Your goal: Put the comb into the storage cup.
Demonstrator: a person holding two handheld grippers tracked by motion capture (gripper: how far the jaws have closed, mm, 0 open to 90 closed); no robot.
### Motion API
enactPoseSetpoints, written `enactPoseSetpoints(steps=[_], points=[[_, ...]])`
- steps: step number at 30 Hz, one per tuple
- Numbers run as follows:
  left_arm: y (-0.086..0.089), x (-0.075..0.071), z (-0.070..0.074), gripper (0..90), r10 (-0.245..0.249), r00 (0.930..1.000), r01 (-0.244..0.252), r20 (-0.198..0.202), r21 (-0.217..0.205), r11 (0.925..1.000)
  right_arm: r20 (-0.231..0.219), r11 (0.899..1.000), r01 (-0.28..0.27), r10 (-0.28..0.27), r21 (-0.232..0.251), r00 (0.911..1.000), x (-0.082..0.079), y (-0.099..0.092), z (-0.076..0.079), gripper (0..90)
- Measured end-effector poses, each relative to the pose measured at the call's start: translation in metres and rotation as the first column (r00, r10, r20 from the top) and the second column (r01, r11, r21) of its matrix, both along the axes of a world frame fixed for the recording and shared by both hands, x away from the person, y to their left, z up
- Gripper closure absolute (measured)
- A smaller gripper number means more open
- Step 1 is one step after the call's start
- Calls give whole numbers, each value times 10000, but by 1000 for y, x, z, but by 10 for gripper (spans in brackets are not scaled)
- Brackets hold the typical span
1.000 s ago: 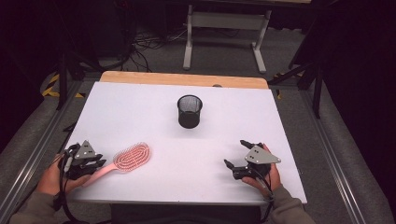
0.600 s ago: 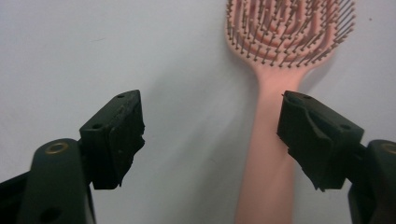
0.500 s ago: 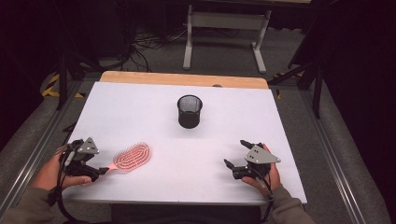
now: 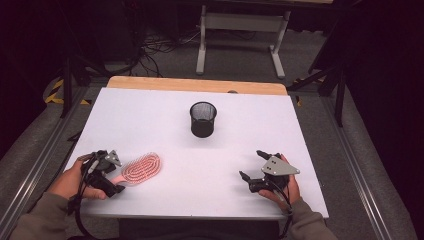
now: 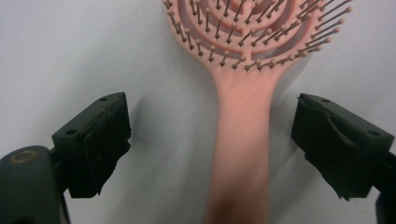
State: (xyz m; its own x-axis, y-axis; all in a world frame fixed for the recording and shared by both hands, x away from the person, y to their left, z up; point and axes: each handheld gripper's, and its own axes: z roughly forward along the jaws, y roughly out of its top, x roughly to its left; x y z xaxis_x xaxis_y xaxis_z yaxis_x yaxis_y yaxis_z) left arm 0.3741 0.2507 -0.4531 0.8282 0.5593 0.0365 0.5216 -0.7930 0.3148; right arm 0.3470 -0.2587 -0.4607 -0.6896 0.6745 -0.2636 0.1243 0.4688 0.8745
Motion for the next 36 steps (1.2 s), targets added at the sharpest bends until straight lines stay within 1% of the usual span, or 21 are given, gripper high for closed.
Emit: enactPoseSetpoints(steps=[1,2,4,5,6,8,9,10,11,13,14,17,20,23,24,31,36], points=[[-1,1,1,117,-69,10000,69,-61,60,10000,-6,10000,-11,11,-2,10000,0,0,0,102],[-2,2,1,128,-145,9999,145,-88,26,9999,-5,10000,-29,29,-16,10000,0,0,0,103],[-2,4,2,172,-253,9991,251,-352,-67,9997,-20,10000,-40,40,-33,10000,0,1,0,103],[-2,4,2,207,-347,9984,343,-452,-105,9994,-43,10000,-46,46,-29,10000,0,1,0,104],[-3,5,3,232,-382,9982,378,-458,-101,9992,-44,10000,-46,46,-37,10000,0,1,0,104],[-2,6,5,302,-283,9986,278,-448,-113,9995,-74,10000,-51,51,-40,10000,-1,1,0,104],[-2,7,6,364,-165,9990,157,-420,-195,9997,-77,10000,-53,52,-44,10000,0,1,-1,104],[-2,8,7,427,-184,9989,174,-441,-236,9996,-66,10000,-47,47,-67,10000,0,1,-1,104],[-1,8,7,436,-228,9988,218,-429,-246,9995,-74,10000,-53,53,-81,10000,0,1,-1,104],[-1,7,7,456,-332,9990,322,-305,-317,9990,-75,9999,-64,63,-91,10000,0,1,-1,104],[-1,6,7,492,-338,9992,330,-233,-357,9988,-77,9999,-61,60,-85,10000,0,1,-1,104],[1,3,5,538,-283,9995,277,-108,-593,9979,-90,9999,-65,64,-98,9999,0,1,-1,105],[6,0,3,573,-132,9998,149,170,-1041,9945,-72,9999,-71,70,-93,9999,-1,1,0,105],[9,-4,1,622,-18,9993,68,378,-1329,9911,-76,9999,-84,83,-64,9999,-1,1,0,105],[9,-4,1,649,-10,9991,68,430,-1348,9908,-84,10000,-82,82,-53,9999,-1,1,0,105],[8,-8,-1,683,-38,9974,138,717,-1393,9902,-25,9999,-91,90,-94,10000,-1,1,0,106],[11,-10,-3,687,56,9960,96,896,-1676,9858,11,10000,-36,36,-90,10000,-1,1,1,106]])
